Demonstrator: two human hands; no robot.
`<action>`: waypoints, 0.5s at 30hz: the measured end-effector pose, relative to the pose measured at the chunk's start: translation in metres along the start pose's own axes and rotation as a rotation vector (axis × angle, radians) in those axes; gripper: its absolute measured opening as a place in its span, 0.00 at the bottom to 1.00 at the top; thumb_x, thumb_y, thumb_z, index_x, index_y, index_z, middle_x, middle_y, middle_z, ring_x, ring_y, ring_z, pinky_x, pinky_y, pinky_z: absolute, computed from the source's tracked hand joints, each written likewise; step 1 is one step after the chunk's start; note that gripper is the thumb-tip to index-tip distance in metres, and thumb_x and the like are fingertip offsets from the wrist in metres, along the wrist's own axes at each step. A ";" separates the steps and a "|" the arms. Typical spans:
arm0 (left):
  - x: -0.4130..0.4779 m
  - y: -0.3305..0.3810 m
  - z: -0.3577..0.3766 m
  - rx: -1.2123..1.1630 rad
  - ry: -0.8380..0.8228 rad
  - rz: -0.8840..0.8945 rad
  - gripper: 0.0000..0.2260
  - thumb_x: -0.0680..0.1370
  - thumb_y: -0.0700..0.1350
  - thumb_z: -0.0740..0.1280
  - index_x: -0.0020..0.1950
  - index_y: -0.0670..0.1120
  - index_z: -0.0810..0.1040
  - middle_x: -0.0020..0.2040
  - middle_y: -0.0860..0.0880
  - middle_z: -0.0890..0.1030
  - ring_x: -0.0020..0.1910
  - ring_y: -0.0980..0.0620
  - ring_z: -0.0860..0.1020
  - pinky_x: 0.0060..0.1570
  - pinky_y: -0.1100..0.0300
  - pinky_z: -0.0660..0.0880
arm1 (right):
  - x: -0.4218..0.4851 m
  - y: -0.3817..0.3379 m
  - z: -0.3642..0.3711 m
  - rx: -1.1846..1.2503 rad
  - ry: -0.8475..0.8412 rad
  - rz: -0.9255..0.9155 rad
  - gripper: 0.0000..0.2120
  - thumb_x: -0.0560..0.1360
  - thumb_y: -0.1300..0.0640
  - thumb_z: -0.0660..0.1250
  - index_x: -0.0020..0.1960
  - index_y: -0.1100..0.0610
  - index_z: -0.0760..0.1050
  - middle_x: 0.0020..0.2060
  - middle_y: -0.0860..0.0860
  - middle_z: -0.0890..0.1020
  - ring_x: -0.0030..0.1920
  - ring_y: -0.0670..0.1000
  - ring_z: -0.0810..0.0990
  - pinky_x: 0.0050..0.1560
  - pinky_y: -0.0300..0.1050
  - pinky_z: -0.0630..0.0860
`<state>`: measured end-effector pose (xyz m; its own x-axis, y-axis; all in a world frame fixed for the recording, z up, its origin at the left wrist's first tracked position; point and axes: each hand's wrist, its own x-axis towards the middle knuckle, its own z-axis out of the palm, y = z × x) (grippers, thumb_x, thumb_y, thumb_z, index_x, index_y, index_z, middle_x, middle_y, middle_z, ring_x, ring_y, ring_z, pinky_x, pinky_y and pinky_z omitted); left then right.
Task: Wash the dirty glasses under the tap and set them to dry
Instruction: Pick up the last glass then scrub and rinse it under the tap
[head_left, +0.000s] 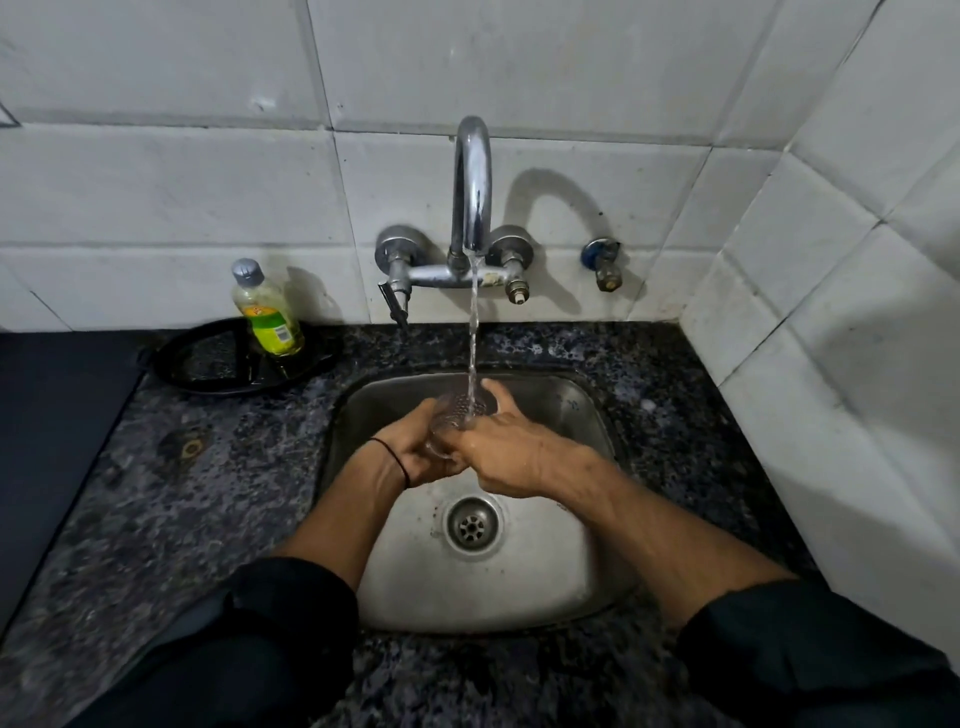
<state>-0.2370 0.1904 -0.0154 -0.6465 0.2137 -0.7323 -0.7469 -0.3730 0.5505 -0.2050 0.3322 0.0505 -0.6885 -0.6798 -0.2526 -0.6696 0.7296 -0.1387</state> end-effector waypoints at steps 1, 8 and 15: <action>0.001 0.001 0.000 -0.013 0.001 0.006 0.12 0.83 0.51 0.59 0.52 0.45 0.78 0.36 0.45 0.83 0.31 0.49 0.81 0.29 0.58 0.80 | -0.002 0.001 0.002 -0.035 0.001 -0.014 0.27 0.73 0.67 0.60 0.71 0.54 0.67 0.58 0.53 0.81 0.66 0.55 0.76 0.76 0.65 0.36; 0.003 -0.006 0.017 -0.120 -0.019 0.175 0.10 0.80 0.46 0.60 0.40 0.47 0.74 0.40 0.47 0.74 0.39 0.52 0.74 0.44 0.58 0.72 | 0.018 -0.021 0.000 0.100 0.066 0.389 0.19 0.76 0.58 0.65 0.66 0.60 0.70 0.56 0.56 0.82 0.59 0.57 0.80 0.70 0.54 0.61; -0.001 -0.009 0.003 -0.095 -0.015 -0.029 0.11 0.77 0.51 0.68 0.52 0.45 0.79 0.44 0.45 0.80 0.41 0.48 0.78 0.34 0.58 0.79 | 0.012 -0.015 -0.001 -0.235 -0.005 0.119 0.15 0.78 0.59 0.61 0.63 0.51 0.78 0.60 0.49 0.81 0.70 0.51 0.72 0.76 0.63 0.33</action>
<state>-0.2298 0.1967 -0.0183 -0.6274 0.2391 -0.7410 -0.7478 -0.4502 0.4879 -0.2033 0.3126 0.0510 -0.7652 -0.5895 -0.2586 -0.6308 0.7669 0.1181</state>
